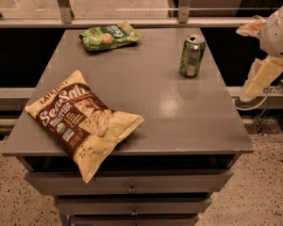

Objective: Knock green can over

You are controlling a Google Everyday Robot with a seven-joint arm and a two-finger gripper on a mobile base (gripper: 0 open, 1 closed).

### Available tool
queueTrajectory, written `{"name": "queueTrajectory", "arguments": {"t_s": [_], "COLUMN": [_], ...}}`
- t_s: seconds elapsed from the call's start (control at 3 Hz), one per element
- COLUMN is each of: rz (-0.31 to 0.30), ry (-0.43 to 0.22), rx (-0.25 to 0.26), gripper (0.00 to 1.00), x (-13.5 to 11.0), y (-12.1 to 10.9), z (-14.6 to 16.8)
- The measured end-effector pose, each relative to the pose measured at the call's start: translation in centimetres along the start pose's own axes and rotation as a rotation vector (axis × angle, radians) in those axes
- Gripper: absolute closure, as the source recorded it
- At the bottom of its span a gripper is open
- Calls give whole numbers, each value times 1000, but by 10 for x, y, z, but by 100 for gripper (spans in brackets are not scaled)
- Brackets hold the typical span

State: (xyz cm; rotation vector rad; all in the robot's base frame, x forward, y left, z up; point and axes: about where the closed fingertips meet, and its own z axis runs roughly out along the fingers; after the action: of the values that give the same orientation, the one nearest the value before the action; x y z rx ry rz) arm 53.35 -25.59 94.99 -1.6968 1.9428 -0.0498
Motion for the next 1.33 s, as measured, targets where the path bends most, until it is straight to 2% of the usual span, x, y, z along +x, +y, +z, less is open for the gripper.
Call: {"name": "queueTrajectory", "arguments": {"t_s": [0.33,0.67,1.0,1.33], "rz": [-14,13,64,141], "ry": [-96,-195,-277,-371], "rx": [37,47,55,72], "gripper": [0,0,0,0], "x": [2,-8,-20,-35], "y": [-28,-47,-62,-79], "z": [32,71,101,125]}}
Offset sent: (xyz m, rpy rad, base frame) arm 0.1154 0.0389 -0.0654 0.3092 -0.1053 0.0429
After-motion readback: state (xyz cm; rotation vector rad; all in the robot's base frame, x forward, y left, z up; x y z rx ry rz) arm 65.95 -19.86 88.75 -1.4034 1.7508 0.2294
